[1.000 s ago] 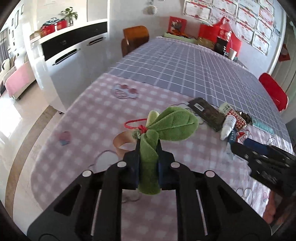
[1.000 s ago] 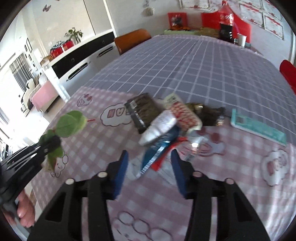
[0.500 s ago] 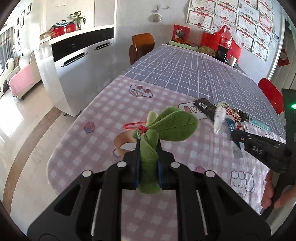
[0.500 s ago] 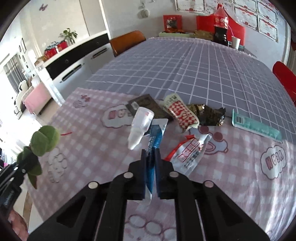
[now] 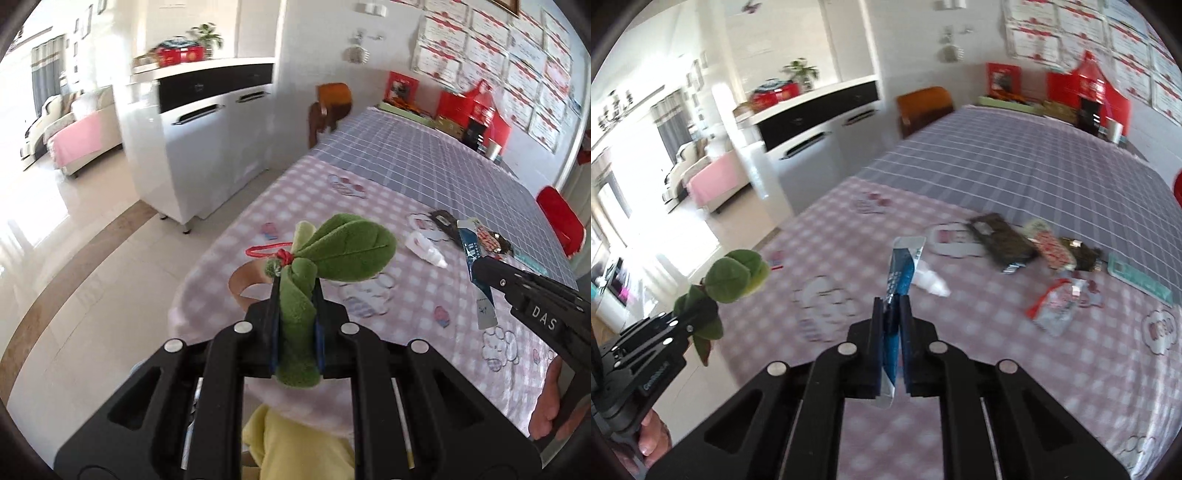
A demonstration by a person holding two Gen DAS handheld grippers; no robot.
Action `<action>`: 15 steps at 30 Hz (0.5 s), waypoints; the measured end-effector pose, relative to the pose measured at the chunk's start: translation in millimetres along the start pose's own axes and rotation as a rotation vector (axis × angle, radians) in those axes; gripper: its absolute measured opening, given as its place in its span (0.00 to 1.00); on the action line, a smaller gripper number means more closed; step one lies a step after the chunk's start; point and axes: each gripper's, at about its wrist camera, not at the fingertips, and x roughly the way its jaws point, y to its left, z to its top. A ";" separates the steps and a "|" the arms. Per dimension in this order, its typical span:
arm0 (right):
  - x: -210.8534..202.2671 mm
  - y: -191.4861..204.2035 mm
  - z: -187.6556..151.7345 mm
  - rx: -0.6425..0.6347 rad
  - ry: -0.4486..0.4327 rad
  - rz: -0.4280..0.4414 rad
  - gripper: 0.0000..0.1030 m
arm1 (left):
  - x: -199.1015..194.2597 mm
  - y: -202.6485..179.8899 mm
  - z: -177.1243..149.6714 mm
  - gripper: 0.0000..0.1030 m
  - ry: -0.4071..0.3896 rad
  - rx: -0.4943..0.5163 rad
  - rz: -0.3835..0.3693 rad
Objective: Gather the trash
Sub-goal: 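Carry the green plush and blue tube off the table toward the blue bin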
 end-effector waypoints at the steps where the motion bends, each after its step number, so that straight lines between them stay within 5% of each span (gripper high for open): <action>1: 0.0 9.2 -1.1 -0.012 0.001 0.017 0.09 | -3.5 7.1 -1.6 0.14 -0.003 -0.009 0.012; 15: 15.6 159.0 -25.8 -0.231 0.083 0.247 0.09 | -53.8 128.1 -50.4 0.14 0.003 -0.198 0.209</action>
